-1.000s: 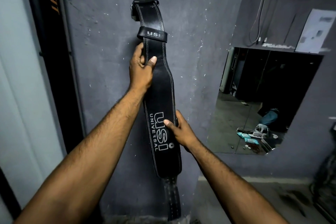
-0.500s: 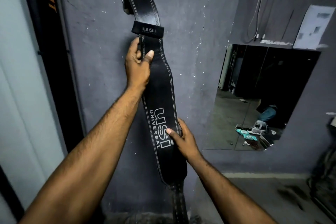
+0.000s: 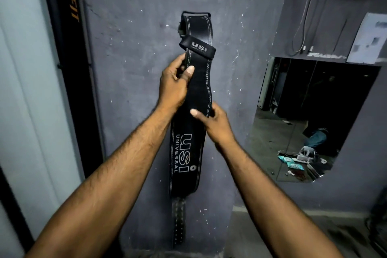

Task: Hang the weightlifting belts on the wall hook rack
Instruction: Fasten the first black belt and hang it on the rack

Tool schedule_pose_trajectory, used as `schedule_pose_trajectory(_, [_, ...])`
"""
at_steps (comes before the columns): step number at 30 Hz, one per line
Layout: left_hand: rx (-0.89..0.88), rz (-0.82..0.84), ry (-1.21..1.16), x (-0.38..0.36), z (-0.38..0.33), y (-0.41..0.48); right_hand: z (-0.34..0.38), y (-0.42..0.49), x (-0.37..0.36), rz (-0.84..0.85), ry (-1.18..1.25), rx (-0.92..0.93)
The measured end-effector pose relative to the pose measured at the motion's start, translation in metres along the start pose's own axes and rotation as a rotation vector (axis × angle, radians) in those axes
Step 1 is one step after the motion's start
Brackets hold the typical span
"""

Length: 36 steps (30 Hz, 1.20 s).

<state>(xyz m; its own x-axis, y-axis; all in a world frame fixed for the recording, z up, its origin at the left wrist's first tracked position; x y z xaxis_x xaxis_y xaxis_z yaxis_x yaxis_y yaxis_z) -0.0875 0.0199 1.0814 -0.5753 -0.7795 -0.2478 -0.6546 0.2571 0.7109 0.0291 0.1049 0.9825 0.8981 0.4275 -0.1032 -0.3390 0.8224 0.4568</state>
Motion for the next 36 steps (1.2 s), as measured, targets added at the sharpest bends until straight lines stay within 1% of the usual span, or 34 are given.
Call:
schedule_pose_trajectory(3, [-0.004, -0.007, 0.042, 0.002, -0.001, -0.001, 0.047, 0.026, -0.007, -0.006, 0.071, 0.093])
schedule_pose_trajectory(5, [-0.023, 0.019, 0.039, 0.002, -0.004, -0.006, 0.072, 0.038, -0.011, 0.02, 0.156, 0.116])
schedule_pose_trajectory(9, [-0.029, 0.04, 0.031, 0.005, -0.007, -0.018, 0.099, 0.04, -0.029, 0.152, 0.414, -0.002])
schedule_pose_trajectory(11, [-0.005, 0.04, 0.051, 0.015, 0.002, -0.03, 0.094, 0.034, -0.032, 0.153, 0.482, -0.042])
schedule_pose_trajectory(13, [0.025, 0.075, 0.134, 0.029, 0.018, -0.048, 0.088, 0.031, -0.03, 0.127, 0.518, -0.042])
schedule_pose_trajectory(16, [0.206, 0.31, 0.143, 0.033, 0.041, -0.073, 0.086, 0.036, -0.021, 0.021, 0.536, -0.02])
schedule_pose_trajectory(17, [0.23, 0.339, 0.165, 0.032, 0.045, -0.075, 0.087, 0.039, -0.019, -0.011, 0.532, -0.012])
schedule_pose_trajectory(20, [0.159, 0.252, 0.259, 0.029, 0.041, -0.071, 0.089, 0.044, -0.015, -0.07, 0.543, 0.012])
schedule_pose_trajectory(23, [0.132, 0.17, 0.28, 0.026, 0.035, -0.076, 0.091, 0.045, -0.009, -0.096, 0.561, 0.032])
schedule_pose_trajectory(25, [0.193, 0.206, 0.238, 0.029, 0.043, -0.083, 0.092, 0.044, -0.005, -0.081, 0.587, 0.028])
schedule_pose_trajectory(27, [0.299, 0.323, 0.233, 0.033, 0.059, -0.096, 0.094, 0.044, 0.0, -0.077, 0.605, 0.017])
schedule_pose_trajectory(28, [0.324, 0.356, 0.258, 0.035, 0.065, -0.102, 0.094, 0.044, 0.002, -0.082, 0.607, 0.016])
schedule_pose_trajectory(32, [0.251, 0.278, 0.325, 0.032, 0.064, -0.106, 0.097, 0.045, 0.012, -0.129, 0.608, 0.009])
schedule_pose_trajectory(33, [0.247, 0.29, 0.323, 0.031, 0.064, -0.107, 0.098, 0.046, 0.015, -0.136, 0.613, 0.003])
schedule_pose_trajectory(36, [0.294, 0.416, 0.37, 0.035, 0.081, -0.118, 0.106, 0.05, 0.024, -0.152, 0.622, 0.009])
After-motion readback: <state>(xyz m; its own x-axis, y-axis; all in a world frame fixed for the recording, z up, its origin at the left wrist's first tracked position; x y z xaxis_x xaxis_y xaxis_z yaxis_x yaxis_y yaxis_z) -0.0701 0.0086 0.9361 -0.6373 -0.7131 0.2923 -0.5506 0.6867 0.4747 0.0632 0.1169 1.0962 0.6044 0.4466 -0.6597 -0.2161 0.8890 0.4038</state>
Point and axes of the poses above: each hand's wrist, its own y-axis towards the middle knuckle, its own x-axis out of the back of the hand, z = x × y, the point moved 6 cm from there along y, towards the middle knuckle, and after that the axes turned 13 degrees about -z, right-handed, at the moved point
